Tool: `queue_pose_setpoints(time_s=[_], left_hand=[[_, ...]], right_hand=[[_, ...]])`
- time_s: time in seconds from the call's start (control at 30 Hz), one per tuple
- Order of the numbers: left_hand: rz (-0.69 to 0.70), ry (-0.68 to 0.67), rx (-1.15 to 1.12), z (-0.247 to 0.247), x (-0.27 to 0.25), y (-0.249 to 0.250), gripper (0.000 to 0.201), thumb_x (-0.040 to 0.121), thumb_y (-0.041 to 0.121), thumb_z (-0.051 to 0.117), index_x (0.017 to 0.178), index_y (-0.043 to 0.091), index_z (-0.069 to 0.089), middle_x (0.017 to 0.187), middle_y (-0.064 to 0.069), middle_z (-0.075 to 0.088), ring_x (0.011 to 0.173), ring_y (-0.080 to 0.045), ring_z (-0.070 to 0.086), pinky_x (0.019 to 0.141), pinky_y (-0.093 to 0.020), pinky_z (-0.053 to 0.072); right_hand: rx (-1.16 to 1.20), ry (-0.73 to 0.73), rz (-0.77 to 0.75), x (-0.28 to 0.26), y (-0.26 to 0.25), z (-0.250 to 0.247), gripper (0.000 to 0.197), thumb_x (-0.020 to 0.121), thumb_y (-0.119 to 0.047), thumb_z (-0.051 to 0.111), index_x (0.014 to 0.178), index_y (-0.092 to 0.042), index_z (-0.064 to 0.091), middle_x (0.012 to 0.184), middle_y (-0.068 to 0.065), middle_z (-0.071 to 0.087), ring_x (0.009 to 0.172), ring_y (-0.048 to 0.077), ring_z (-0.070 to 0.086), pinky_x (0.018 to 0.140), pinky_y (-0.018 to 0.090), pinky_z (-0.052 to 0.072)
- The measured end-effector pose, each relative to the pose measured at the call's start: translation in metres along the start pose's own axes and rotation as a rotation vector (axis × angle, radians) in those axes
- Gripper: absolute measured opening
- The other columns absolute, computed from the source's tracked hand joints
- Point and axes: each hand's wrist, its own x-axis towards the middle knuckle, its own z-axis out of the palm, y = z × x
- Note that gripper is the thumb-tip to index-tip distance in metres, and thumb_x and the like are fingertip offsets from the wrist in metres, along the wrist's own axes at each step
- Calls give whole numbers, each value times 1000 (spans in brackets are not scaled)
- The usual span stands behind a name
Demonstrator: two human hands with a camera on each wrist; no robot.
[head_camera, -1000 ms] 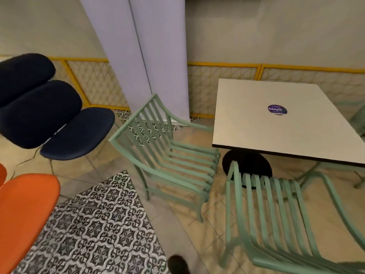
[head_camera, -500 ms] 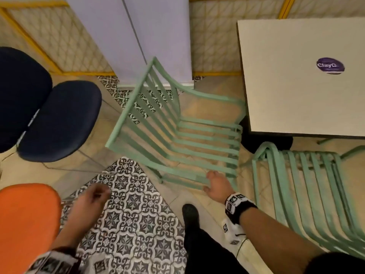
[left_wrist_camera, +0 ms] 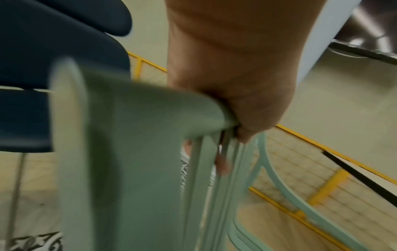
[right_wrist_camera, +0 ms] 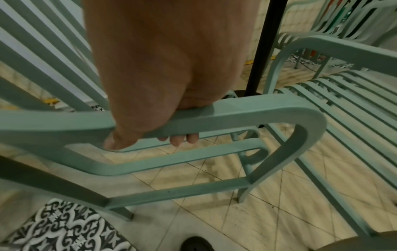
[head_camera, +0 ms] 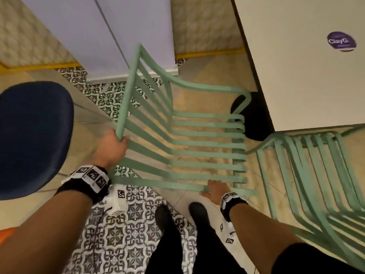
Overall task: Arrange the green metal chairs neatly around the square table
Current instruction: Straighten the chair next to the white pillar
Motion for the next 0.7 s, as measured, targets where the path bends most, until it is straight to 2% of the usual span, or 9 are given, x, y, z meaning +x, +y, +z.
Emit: queue_pose_setpoints(time_s=[0.03,0.13,0.17,0.27,0.33,0.43,0.5,0.6,0.7], left_hand=[[26,22,-61,-17,49,14,43,95,47,58,112,8,53,91,-14,67,77,-36,71,73,-55,62],[106,70,-40,-9,48,20,38,98,47,55,103,9,53,83,-13,65,72,-32,66,67,-48,59],[134,113,-17,-17,69,37,38,98,47,55,102,10,54,82,-13,65,71,-31,65,66,-46,59],[119,92,17,-12,59,20,36,96,43,60,100,8,57,80,-13,66,71,-33,66,66,-43,59],[116,98,27,-15,54,8,32,96,37,63,98,5,59,78,-14,67,68,-32,64,64,-39,54],[89,97,59,-30,57,-6,32,95,35,63,98,3,62,79,-17,69,73,-36,67,68,-42,55],[76,123,38,-42,80,-3,35,95,33,64,99,-2,64,81,-20,68,77,-39,65,70,-43,53],[49,151,46,-58,122,16,35,96,32,64,101,-3,64,80,-18,63,72,-34,57,67,-40,45],[44,182,46,-71,167,34,36,96,32,64,96,-4,64,72,-17,65,63,-33,61,62,-39,50]], right_hand=[[-17,32,46,28,-14,-34,75,91,-68,37,131,-5,44,123,17,60,110,35,57,89,42,41],[-10,37,80,27,-7,-44,75,90,-67,43,129,-3,45,122,18,61,111,35,57,94,45,38],[-38,78,110,50,-6,-65,75,89,-66,44,129,-3,45,124,19,60,113,35,56,98,46,37],[-49,48,108,36,-14,-48,73,89,-66,46,126,-3,48,125,18,61,114,34,55,100,46,37],[-39,53,105,30,-21,-38,71,88,-65,47,125,-4,49,124,17,61,113,34,55,99,46,38],[-55,51,68,32,-37,-48,70,88,-64,48,123,-4,50,123,16,61,113,33,55,98,45,38],[-56,72,28,55,-42,-72,68,90,-63,47,120,-2,51,120,17,61,112,34,55,96,45,37],[-73,109,-8,98,-45,-120,66,89,-62,49,117,-2,53,117,18,62,110,35,54,94,45,37],[-91,112,-36,145,-47,-167,66,89,-60,51,119,-2,52,119,17,62,112,35,54,96,45,38]])
